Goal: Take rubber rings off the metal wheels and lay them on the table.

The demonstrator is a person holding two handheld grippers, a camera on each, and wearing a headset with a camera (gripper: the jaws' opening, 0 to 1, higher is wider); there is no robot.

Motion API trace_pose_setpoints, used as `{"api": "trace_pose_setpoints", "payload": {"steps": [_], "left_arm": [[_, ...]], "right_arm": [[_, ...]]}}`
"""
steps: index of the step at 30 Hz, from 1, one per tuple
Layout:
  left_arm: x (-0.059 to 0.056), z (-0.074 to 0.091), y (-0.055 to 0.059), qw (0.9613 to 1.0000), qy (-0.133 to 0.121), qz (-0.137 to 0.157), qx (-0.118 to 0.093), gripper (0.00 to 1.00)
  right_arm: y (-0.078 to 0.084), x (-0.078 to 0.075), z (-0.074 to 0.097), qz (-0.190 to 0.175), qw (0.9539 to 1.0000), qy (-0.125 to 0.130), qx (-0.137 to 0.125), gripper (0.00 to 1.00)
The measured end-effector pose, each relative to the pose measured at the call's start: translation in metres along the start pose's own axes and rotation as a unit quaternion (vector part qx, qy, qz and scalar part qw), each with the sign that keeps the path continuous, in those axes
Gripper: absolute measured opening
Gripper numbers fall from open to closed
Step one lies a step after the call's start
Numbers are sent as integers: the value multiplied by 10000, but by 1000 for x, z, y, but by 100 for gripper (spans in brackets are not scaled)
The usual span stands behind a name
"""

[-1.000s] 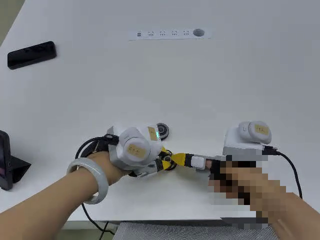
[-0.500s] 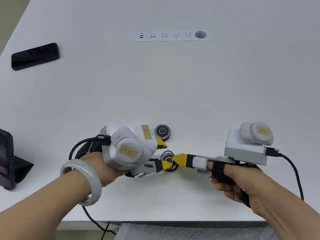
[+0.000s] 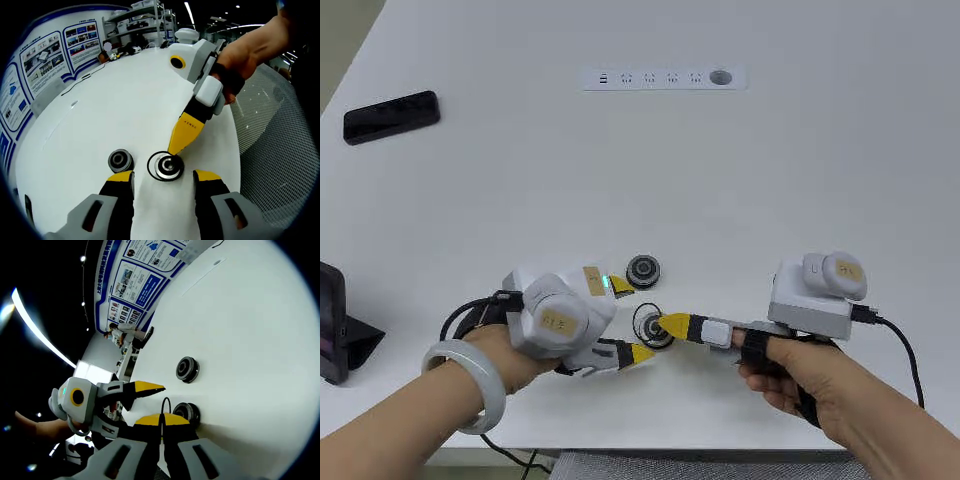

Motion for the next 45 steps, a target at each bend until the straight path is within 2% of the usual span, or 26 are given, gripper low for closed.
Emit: {"api": "trace_pose_setpoints", "payload": {"steps": [6,10,13,21,28,37,45], "left_arm": [[1,4,4,9995,-82,260,-188,52],[1,7,5,9989,-136,368,-276,55],[2,8,5,9982,-190,453,-353,57],[3,9,8,9967,-278,646,-393,61],[4,10,9,9953,-334,792,-438,62],[4,9,10,9956,-306,796,-383,60],[3,9,12,9957,-274,818,-329,58]], "right_arm": [[-6,9,6,-89,9997,-138,-191,2],[-13,6,12,-127,9992,-130,-345,2],[-18,-1,19,-148,9989,-34,-450,2],[-33,-15,35,-244,9965,201,-772,2],[-36,-24,43,-341,9941,458,-921,2],[-35,-34,43,-437,9926,671,-915,2],[-33,-46,44,-418,9904,962,-897,2]]}}
Point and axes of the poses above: the centre of the closed fingertips' face, and the gripper's own axes: z roughly backward along the fingers, x roughly to its left, y roughly out of its underside, the point moved 6 cm from there along z, roughly backward along the fingers, and after that the axes turned 2 degrees about -y, right-handed, at the moved point
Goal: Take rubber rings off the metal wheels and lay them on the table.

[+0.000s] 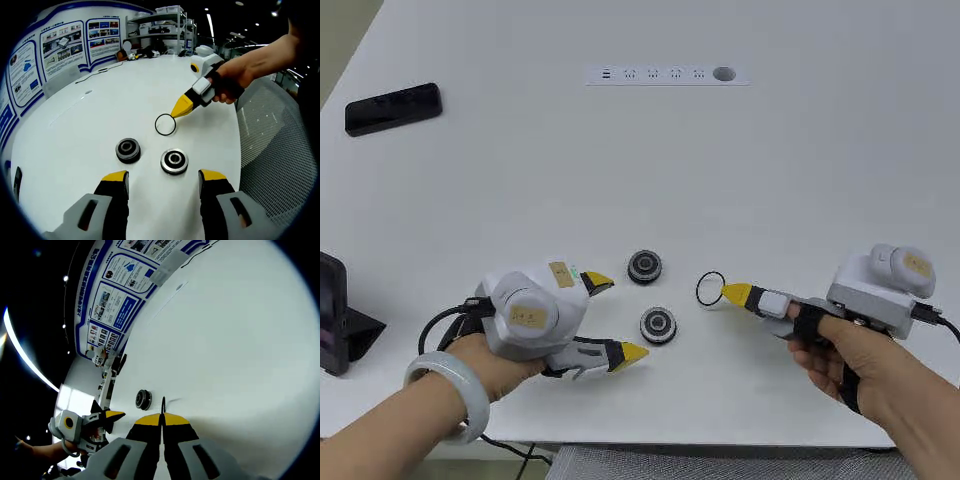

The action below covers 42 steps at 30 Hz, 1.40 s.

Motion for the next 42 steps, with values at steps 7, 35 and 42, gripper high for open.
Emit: {"api": "trace_pose_setpoints", "payload": {"steps": [7,35,42], "left_arm": [[-1,-1,0,10000,47,-27,29,57],[-2,0,-3,9999,35,-126,33,54],[-4,-2,-5,9997,67,-206,77,47]], "right_arm": [[-1,-8,1,369,9988,317,21,2],[-1,-2,2,1672,9817,870,258,16],[-4,10,-1,1786,9821,565,217,17]]}}
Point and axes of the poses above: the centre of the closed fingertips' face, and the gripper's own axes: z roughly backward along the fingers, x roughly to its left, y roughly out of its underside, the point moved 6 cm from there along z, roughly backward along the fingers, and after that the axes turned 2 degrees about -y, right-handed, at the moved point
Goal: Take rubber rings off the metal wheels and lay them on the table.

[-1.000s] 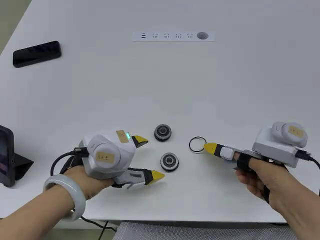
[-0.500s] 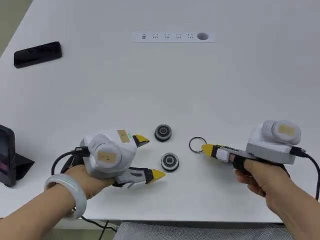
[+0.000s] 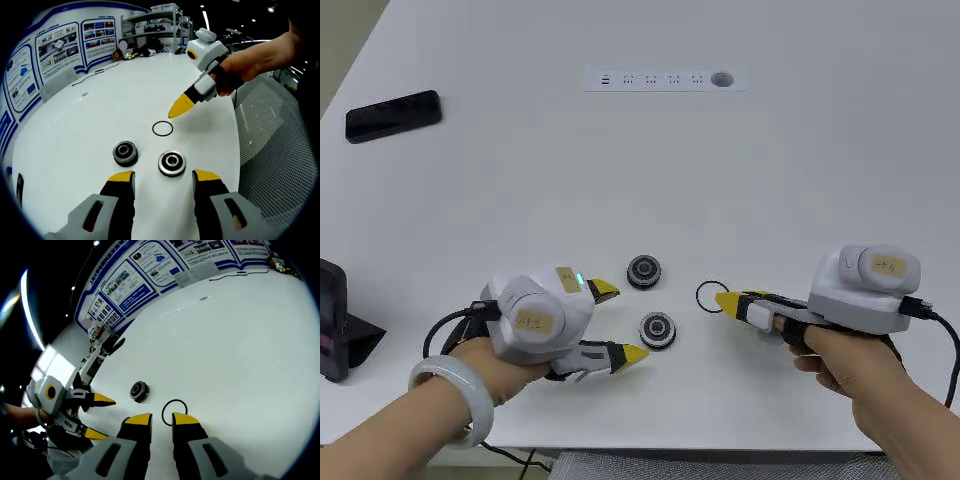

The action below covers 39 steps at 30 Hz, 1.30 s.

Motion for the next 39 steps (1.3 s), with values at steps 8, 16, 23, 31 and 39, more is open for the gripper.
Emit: {"api": "trace_pose_setpoints", "payload": {"steps": [8,16,23,31,39], "left_arm": [[-3,-5,-6,10000,-7,-40,13,37],[-5,-9,-11,9999,33,-127,6,27],[-10,-15,-12,9994,98,-278,178,20],[-13,-22,-18,9981,168,-522,263,16],[-13,-27,-19,9958,235,-783,420,15]], "right_arm": [[14,16,-10,61,9994,-264,216,17],[17,25,-13,96,9988,-393,274,18],[19,29,-13,70,9985,-462,269,19],[22,31,-13,28,9983,-509,284,19],[24,32,-13,-20,9982,-536,284,18]]}}
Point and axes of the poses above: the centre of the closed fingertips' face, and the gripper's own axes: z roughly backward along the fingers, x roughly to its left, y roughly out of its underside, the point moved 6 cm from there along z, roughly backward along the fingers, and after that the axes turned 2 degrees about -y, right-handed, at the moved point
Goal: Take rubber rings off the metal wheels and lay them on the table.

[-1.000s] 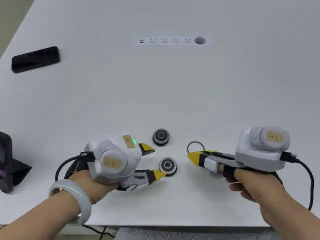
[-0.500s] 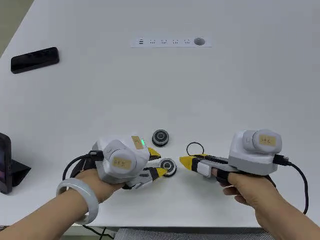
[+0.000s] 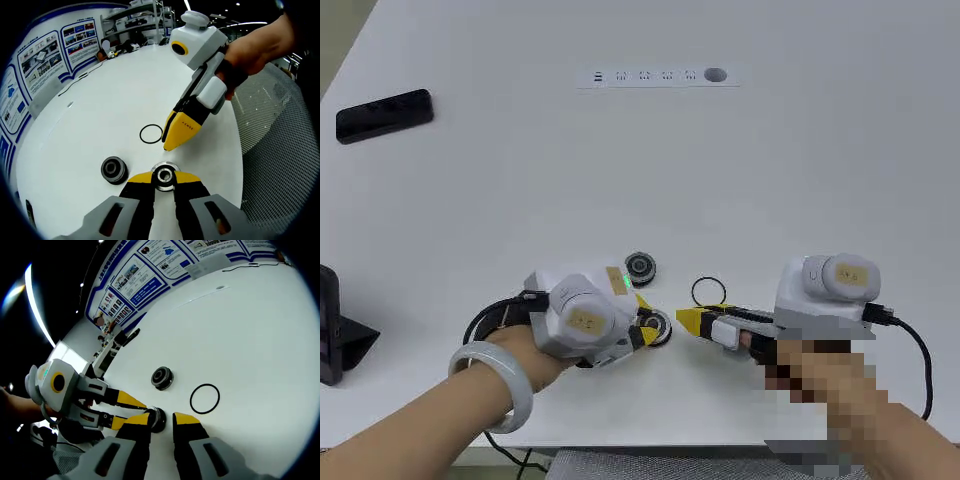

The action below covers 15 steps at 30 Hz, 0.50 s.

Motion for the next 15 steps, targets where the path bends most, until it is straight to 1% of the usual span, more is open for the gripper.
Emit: {"api": "trace_pose_setpoints", "payload": {"steps": [2,3,9,13,15], "left_arm": [[0,-1,0,10000,22,-18,39,15],[0,-1,-1,10000,29,-20,18,14],[0,-1,-1,9999,77,-48,56,13],[-1,-2,-1,9998,133,-90,79,11],[0,-2,-1,9999,112,-68,73,12]], "right_arm": [[0,0,0,-9,10000,-9,-11,18],[0,0,0,-12,10000,-14,-9,18],[2,0,-2,-40,10000,-31,-2,18],[3,0,-3,-172,9998,-93,-35,18],[4,1,-4,-226,9997,-122,-36,18]]}}
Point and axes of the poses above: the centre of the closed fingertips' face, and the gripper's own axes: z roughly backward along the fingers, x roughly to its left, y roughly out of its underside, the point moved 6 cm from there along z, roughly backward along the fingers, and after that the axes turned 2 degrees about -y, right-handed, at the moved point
